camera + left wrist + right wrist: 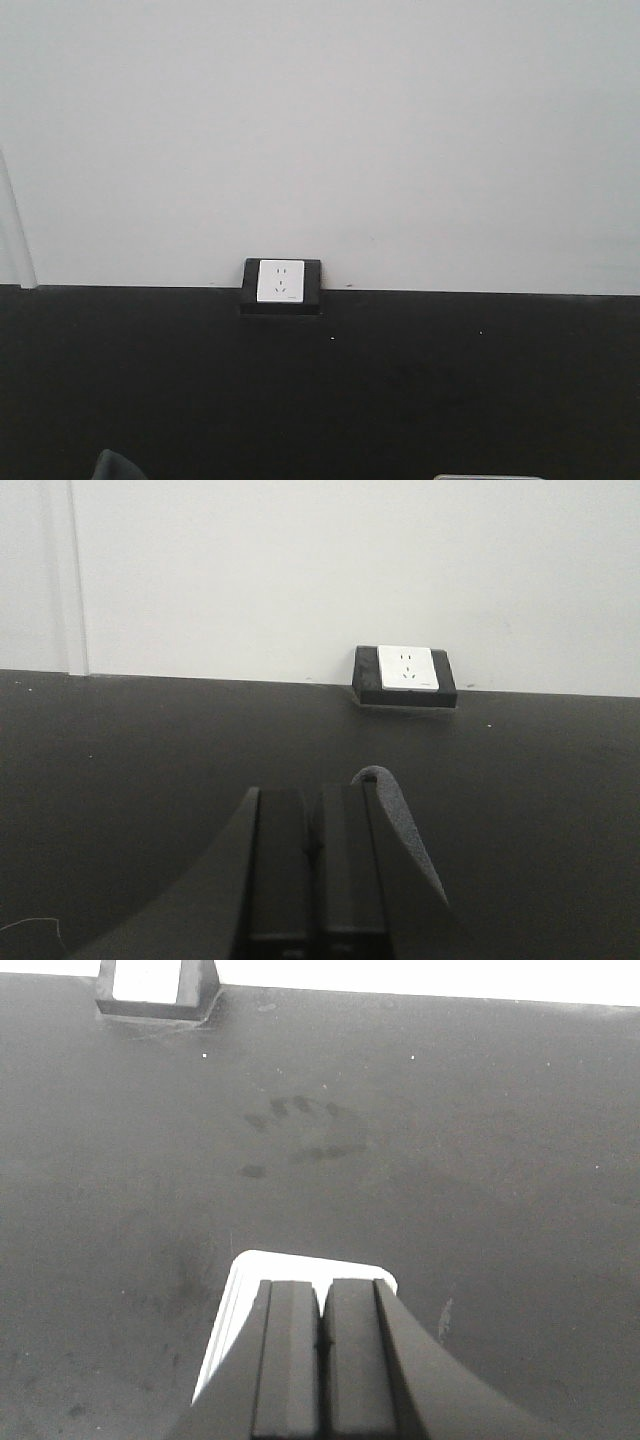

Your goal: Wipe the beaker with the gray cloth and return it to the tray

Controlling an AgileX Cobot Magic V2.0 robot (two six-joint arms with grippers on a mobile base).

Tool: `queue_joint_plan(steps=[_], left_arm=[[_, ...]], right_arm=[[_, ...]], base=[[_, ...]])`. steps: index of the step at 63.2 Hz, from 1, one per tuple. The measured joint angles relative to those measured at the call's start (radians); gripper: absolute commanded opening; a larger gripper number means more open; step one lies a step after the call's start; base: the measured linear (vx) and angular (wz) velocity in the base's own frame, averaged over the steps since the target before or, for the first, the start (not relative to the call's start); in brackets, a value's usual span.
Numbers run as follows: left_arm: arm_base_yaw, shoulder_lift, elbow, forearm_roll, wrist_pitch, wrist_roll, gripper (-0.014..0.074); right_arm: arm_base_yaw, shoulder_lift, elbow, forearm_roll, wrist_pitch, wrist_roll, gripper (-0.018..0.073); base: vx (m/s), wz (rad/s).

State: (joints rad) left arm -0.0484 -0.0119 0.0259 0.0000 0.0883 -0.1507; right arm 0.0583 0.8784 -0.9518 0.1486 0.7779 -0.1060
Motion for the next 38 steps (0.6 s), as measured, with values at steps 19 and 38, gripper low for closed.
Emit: queue_joint_plan(steps=[19,38], left_arm=[[0.0,0.0,0.0,0.0,0.0,-0.001,-0.0006],[0.0,0.0,0.0,0.0,0.0,-0.001,-0.0006]], right_arm=[[0.0,0.0,0.0,0.0,0.0,0.0,-0.0012],[0.0,0.0,0.0,0.0,0.0,0.0,-0.0012]], base=[[0.0,0.0],[0.0,0.0]])
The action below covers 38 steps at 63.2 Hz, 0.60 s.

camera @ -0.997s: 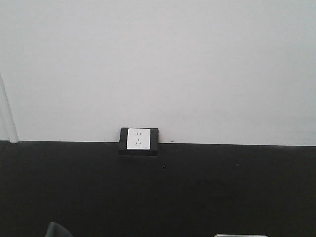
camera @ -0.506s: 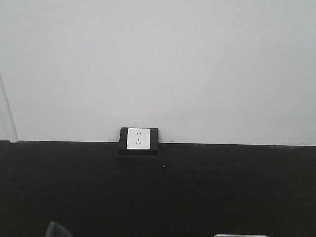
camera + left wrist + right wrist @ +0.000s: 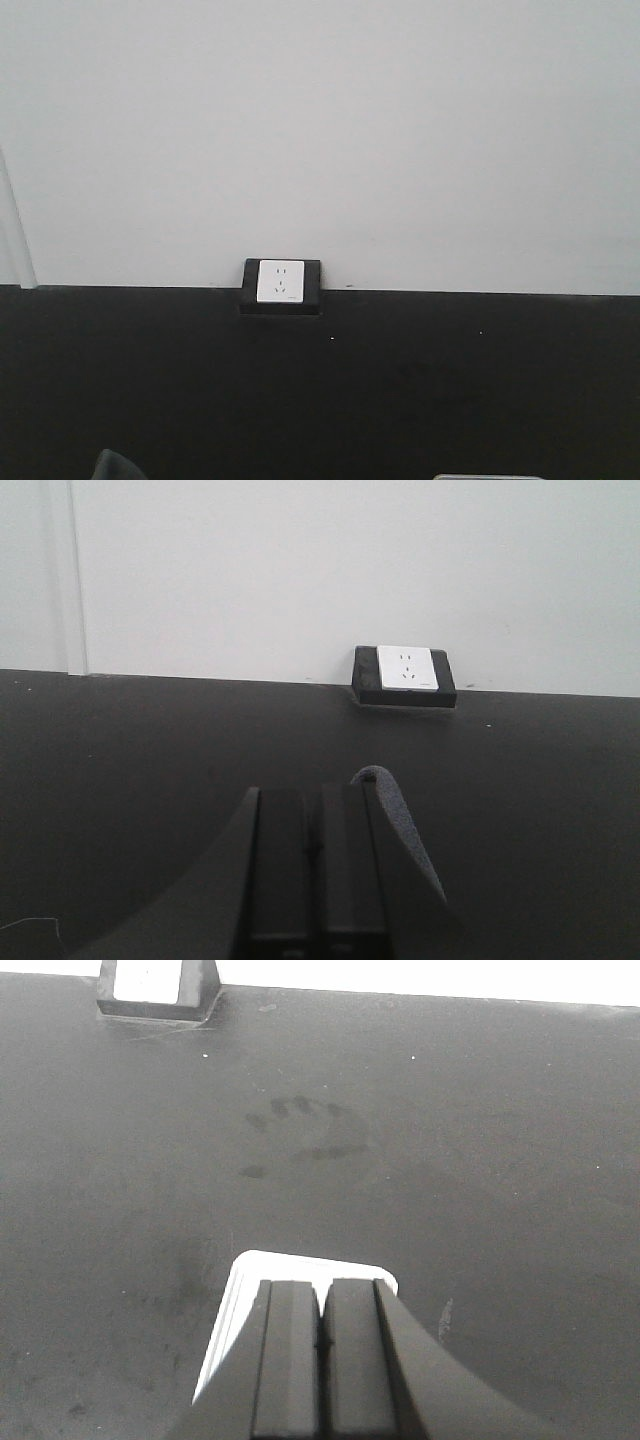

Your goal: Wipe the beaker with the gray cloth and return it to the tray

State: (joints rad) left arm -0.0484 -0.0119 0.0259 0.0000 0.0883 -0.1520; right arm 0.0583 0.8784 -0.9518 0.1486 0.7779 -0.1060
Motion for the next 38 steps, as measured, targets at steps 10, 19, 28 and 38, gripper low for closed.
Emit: queue_joint_plan(steps=[10,19,28,38], left_arm=[[0.0,0.0,0.0,0.0,0.0,-0.001,-0.0006],[0.0,0.0,0.0,0.0,0.0,-0.001,-0.0006],[0.0,0.0,0.0,0.0,0.0,-0.001,-0.0006],[0.0,0.0,0.0,0.0,0.0,-0.001,-0.0006]], right_arm=[[0.0,0.0,0.008,-0.006,-0.008,0.0,-0.0012],[0.0,-0.091,0.116,-0.04,-0.133,0.0,-0.0012],[0.0,-0.33,0.362,-0.087,-0.38,0.0,-0.0012],[0.0,-0.603,0.639,-0.149,-0.529,0.0,-0.0012]], base=[[0.0,0.0],[0.0,0.0],[0.0,0.0],[0.0,0.0]])
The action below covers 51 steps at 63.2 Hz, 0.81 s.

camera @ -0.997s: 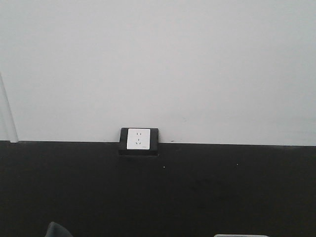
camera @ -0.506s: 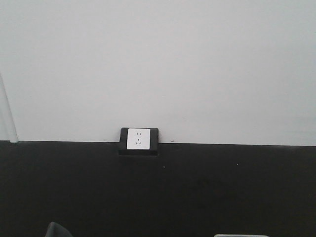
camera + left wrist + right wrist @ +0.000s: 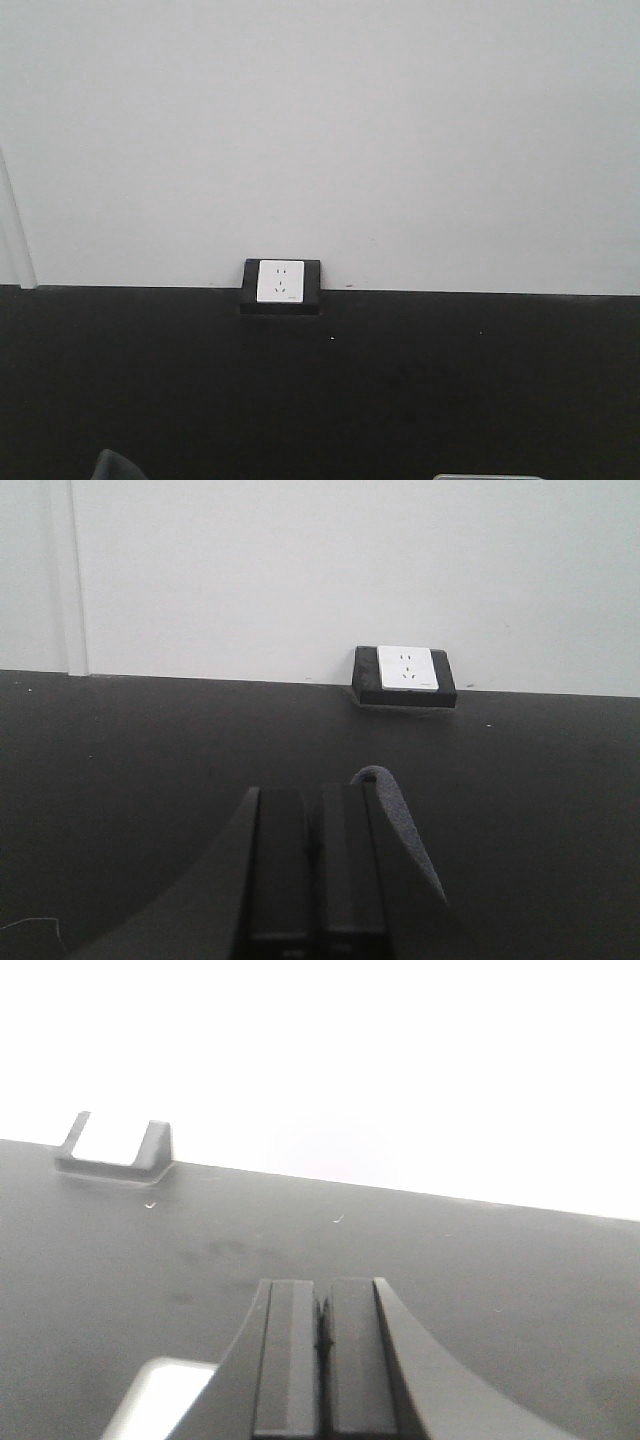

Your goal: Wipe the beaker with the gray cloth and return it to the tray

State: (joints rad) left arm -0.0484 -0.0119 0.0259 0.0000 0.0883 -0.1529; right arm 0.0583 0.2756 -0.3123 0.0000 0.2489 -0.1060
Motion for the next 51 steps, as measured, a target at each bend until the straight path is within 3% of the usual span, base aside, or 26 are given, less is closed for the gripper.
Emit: queue_joint_plan(steps=[13,21,32,51], left_arm=[[0.0,0.0,0.0,0.0,0.0,0.0,-0.0006],[0.0,0.0,0.0,0.0,-0.001,0.0,-0.0006],[0.0,0.0,0.0,0.0,0.001,0.0,-0.0006],[0.0,0.0,0.0,0.0,0.002,0.0,-0.0006]], right_arm=[[0.0,-0.244,0.226,-0.033,-0.033,0.084,-0.0011],[-0.024,-0.284,0.326,-0.058,-0.098,0.135,-0.0011],[-0.088,-0.285,0.343,-0.062,-0.127,0.15,-0.0011],[-0.092,-0.285,0.343,-0.061,-0.14,0.155,-0.0011]], base=[[0.0,0.0],[0.0,0.0],[0.0,0.0],[0.0,0.0]])
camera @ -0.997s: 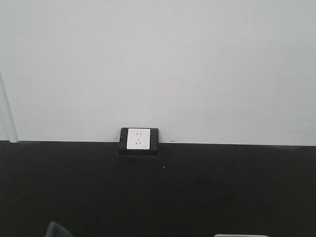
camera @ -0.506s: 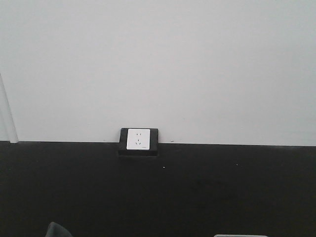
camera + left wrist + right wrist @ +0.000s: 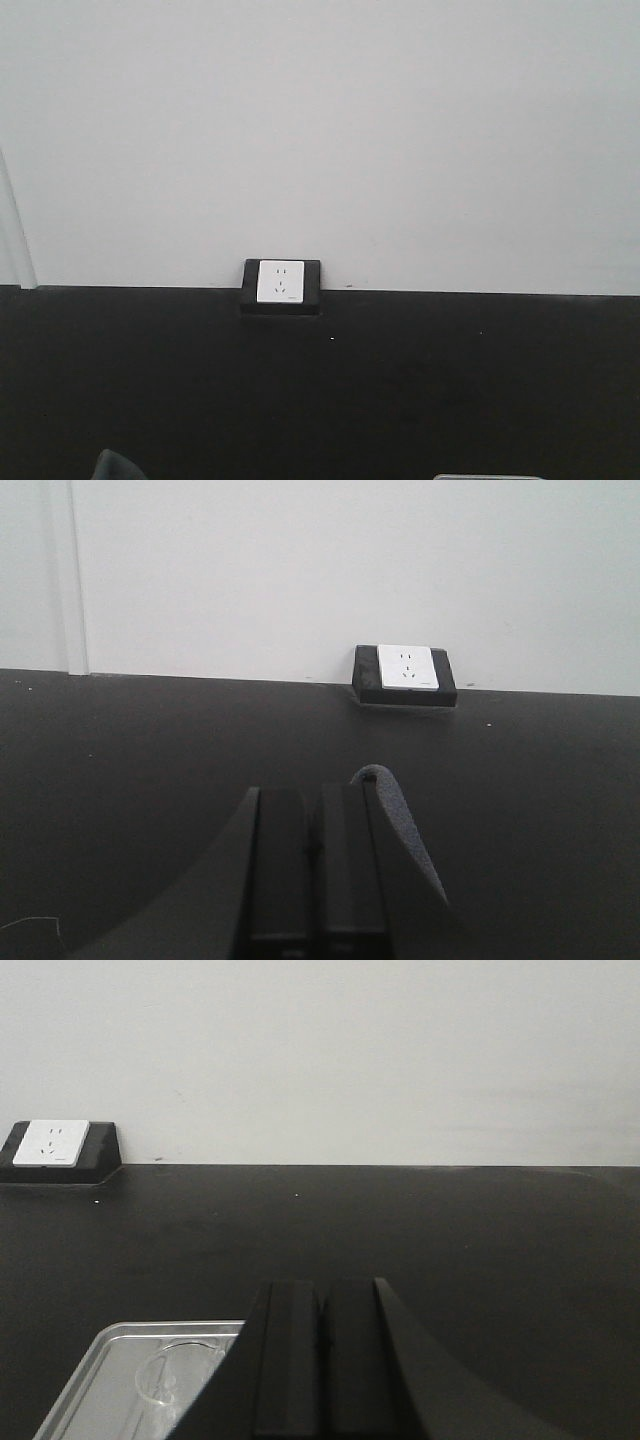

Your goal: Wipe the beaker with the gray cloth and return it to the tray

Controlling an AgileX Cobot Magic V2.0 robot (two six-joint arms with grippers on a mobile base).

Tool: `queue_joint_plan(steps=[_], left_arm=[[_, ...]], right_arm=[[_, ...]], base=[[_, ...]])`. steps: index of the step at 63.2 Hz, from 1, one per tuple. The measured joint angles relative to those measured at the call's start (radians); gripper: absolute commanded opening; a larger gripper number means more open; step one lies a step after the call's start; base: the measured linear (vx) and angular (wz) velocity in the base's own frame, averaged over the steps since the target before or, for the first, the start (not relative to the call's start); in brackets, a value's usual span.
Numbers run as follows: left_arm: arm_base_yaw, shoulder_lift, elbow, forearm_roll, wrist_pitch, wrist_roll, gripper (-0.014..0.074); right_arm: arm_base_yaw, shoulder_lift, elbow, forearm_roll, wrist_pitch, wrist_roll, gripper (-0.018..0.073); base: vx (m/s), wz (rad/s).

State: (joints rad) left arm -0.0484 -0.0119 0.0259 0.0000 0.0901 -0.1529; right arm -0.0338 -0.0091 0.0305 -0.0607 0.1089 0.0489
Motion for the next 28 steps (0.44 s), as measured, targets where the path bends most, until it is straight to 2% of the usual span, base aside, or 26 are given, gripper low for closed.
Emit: queue_joint_plan(steps=[28], left_arm=[[0.0,0.0,0.0,0.0,0.0,0.0,-0.0006]], right_arm=[[0.0,0.0,0.0,0.002,-0.002,0.002,-0.0011]], base=[[0.0,0.0]])
